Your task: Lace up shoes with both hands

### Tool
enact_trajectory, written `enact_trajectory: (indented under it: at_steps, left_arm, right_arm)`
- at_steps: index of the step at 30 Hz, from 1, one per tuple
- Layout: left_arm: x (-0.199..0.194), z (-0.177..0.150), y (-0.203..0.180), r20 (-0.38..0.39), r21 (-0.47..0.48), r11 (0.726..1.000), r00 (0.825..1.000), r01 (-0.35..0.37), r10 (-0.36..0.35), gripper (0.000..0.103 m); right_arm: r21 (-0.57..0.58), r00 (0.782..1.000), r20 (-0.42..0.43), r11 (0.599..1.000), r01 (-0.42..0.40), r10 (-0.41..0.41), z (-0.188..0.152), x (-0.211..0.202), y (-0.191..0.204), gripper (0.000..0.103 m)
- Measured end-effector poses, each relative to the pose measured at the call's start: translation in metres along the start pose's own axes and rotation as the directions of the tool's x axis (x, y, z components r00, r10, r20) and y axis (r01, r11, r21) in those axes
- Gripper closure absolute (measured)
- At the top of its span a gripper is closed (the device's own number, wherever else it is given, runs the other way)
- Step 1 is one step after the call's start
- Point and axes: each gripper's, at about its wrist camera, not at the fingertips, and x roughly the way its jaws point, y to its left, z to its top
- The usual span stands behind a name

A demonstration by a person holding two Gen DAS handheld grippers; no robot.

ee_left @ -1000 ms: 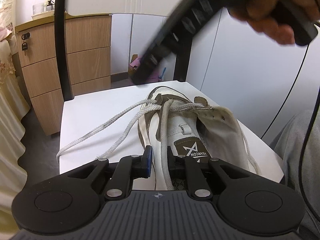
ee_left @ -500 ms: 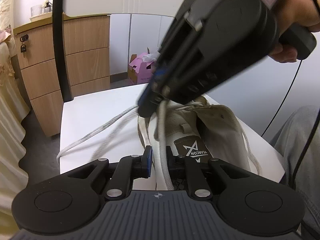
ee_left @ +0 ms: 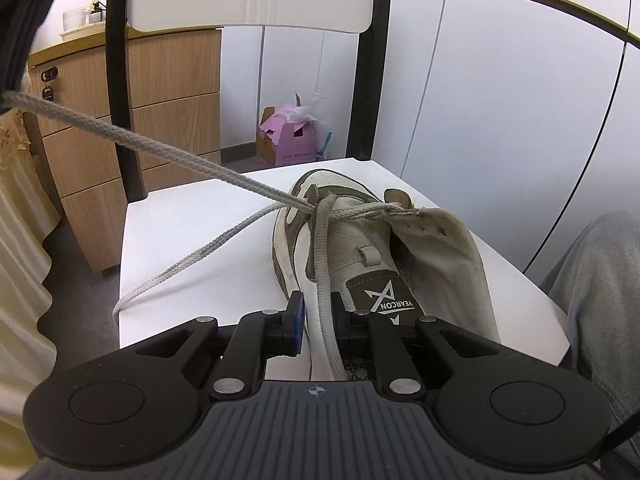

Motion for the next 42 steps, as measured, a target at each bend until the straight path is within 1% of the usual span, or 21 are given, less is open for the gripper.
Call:
enact_trajectory:
  at_steps: [2, 3, 5, 6, 8, 10, 11, 13, 15, 17, 19, 21, 23, 24, 26, 27, 30, 33, 37, 42]
  left_arm:
    - [0.0, 0.0, 0.0, -0.001, -0.001, 1.0, 1.0, 0.001, -0.001, 0.09]
    - [0.0, 0.0, 0.0, -0.001, -0.002, 1.0, 1.0, 0.002, -0.002, 0.09]
    - [0.0, 0.0, 0.0, -0.001, 0.0, 1.0, 1.0, 0.002, -0.002, 0.09]
    - [0.001, 0.0, 0.001, -0.002, 0.0, 1.0, 1.0, 0.002, -0.002, 0.09]
    - [0.003, 0.001, 0.001, -0.002, 0.001, 1.0, 1.0, 0.002, -0.002, 0.09]
    - [0.003, 0.001, 0.002, -0.003, 0.001, 1.0, 1.0, 0.002, -0.002, 0.09]
    - [0.004, 0.001, 0.002, -0.003, 0.001, 1.0, 1.0, 0.003, -0.003, 0.09]
    - [0.004, 0.0, 0.002, -0.002, 0.0, 1.0, 1.0, 0.003, -0.003, 0.09]
    - [0.002, 0.0, 0.001, -0.002, 0.0, 1.0, 1.0, 0.003, -0.003, 0.09]
    - [0.002, 0.0, 0.001, -0.002, 0.0, 1.0, 1.0, 0.002, -0.002, 0.09]
    - [0.001, -0.001, 0.005, -0.004, 0.007, 1.0, 1.0, 0.01, -0.01, 0.09]
    - [0.001, -0.001, 0.008, -0.007, 0.01, 1.0, 1.0, 0.014, -0.014, 0.09]
    - [0.002, -0.001, 0.007, -0.008, 0.014, 1.0, 1.0, 0.014, -0.014, 0.09]
    - [0.002, -0.001, 0.006, -0.009, 0.017, 1.0, 1.0, 0.013, -0.013, 0.09]
    - [0.003, 0.0, 0.005, -0.014, 0.018, 1.0, 1.0, 0.012, -0.012, 0.09]
    - [0.003, 0.0, 0.004, -0.014, 0.02, 1.0, 1.0, 0.012, -0.011, 0.09]
    - [0.003, 0.0, 0.002, -0.016, 0.022, 1.0, 1.0, 0.01, -0.01, 0.09]
    - [0.003, 0.0, 0.0, -0.018, 0.021, 1.0, 1.0, 0.009, -0.008, 0.09]
    - [0.005, 0.0, -0.001, -0.019, 0.023, 1.0, 1.0, 0.008, -0.007, 0.09]
    - [0.006, 0.0, -0.002, -0.021, 0.022, 1.0, 1.0, 0.009, -0.009, 0.09]
  right_arm:
    - [0.007, 1.0, -0.012, 1.0, 0.011, -0.011, -0.001, 0.0, -0.004, 0.097]
    - [0.019, 1.0, -0.015, 1.0, 0.018, -0.018, -0.002, 0.0, -0.008, 0.092]
    - [0.056, 0.999, -0.007, 0.998, 0.036, -0.036, -0.006, -0.003, -0.02, 0.054]
    - [0.078, 0.999, 0.007, 0.996, 0.044, -0.044, -0.008, -0.006, -0.026, 0.05]
    - [0.119, 0.999, 0.014, 0.992, 0.05, -0.052, -0.013, -0.01, -0.037, 0.049]
    - [0.159, 0.998, -0.001, 0.985, 0.067, -0.067, -0.02, -0.014, -0.047, 0.049]
    - [0.171, 0.997, -0.018, 0.982, 0.076, -0.074, -0.024, -0.014, -0.051, 0.05]
    - [0.157, 0.99, -0.112, 0.982, 0.102, -0.085, -0.037, -0.005, -0.055, 0.054]
    - [0.15, 0.974, -0.216, 0.983, 0.108, -0.074, -0.053, 0.008, -0.058, 0.063]
    - [0.148, 0.955, -0.291, 0.983, 0.109, -0.062, -0.07, 0.02, -0.06, 0.074]
    - [0.148, 0.943, -0.326, 0.983, 0.112, -0.058, -0.083, 0.03, -0.059, 0.078]
    - [0.134, 0.94, -0.334, 0.984, 0.118, -0.067, -0.092, 0.036, -0.056, 0.082]
    - [0.114, 0.937, -0.338, 0.985, 0.131, -0.086, -0.095, 0.04, -0.052, 0.1]
    - [0.1, 0.938, -0.336, 0.986, 0.132, -0.091, -0.097, 0.04, -0.049, 0.1]
    - [0.083, 0.942, -0.318, 0.987, 0.141, -0.108, -0.096, 0.039, -0.045, 0.1]
    - [0.093, 0.948, -0.3, 0.985, 0.143, -0.109, -0.093, 0.036, -0.045, 0.1]
    - [0.146, 0.973, -0.206, 0.979, 0.139, -0.108, -0.081, 0.02, -0.046, 0.1]
    - [0.169, 0.991, -0.1, 0.98, 0.103, -0.087, -0.057, 0.002, -0.041, 0.1]
    - [0.145, 0.999, 0.01, 0.989, 0.042, -0.044, -0.017, -0.014, -0.029, 0.1]
    - [0.082, 0.996, 0.082, 0.996, -0.045, 0.038, 0.024, -0.016, -0.005, 0.1]
